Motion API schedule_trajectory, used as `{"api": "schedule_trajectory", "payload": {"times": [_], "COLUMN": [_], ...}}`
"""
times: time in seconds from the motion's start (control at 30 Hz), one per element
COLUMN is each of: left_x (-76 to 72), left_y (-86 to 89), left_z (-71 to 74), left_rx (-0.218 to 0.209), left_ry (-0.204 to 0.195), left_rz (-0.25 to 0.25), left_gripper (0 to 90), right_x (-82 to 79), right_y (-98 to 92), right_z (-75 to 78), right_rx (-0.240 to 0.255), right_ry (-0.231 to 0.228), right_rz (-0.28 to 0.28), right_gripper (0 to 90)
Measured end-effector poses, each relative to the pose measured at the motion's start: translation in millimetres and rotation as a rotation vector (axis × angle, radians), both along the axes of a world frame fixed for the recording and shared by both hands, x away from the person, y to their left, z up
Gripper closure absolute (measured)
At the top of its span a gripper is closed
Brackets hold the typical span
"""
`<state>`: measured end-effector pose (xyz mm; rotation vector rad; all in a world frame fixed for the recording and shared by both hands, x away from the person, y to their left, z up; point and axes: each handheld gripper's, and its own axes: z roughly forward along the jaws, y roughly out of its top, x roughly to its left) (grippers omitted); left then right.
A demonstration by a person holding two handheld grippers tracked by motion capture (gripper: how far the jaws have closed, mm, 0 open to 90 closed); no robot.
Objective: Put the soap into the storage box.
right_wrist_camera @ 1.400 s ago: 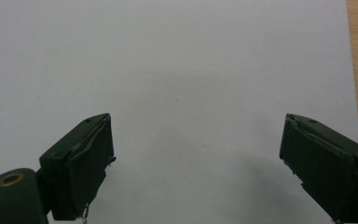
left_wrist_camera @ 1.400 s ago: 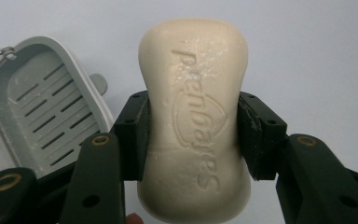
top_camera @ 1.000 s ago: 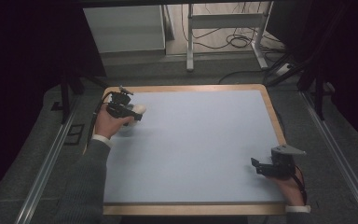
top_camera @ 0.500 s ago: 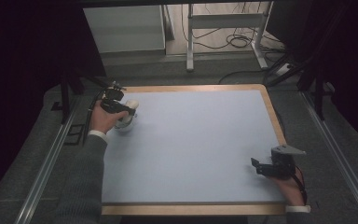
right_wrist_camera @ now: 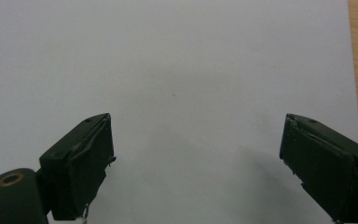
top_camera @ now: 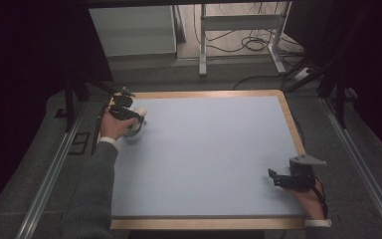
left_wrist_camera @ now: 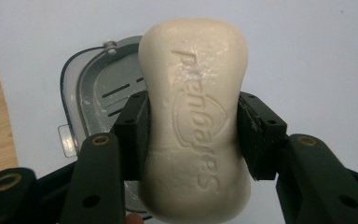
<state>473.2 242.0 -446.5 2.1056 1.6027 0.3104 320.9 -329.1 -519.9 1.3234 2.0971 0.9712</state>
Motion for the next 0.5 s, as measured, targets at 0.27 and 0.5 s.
{"api": "schedule_trajectory", "payload": {"times": [0.27, 0.5], "left_x": [4.6, 7.0], "left_y": [10.0, 14.1], "left_z": [-12.2, -27.4], "left_rx": [0.014, 0.017], "left_ry": [0.026, 0.052], "left_rz": [0.052, 0.088], "left_gripper": [49.6, 49.5], "right_x": [0.2, 0.3], "right_y": [-1.0, 0.4], "right_z": [-0.8, -0.7], "right_rx": [-0.003, -0.010], "right_ry": [0.000, 0.002], "right_rz": [-0.004, -0.002], "right_gripper": [9.5, 9.5]}}
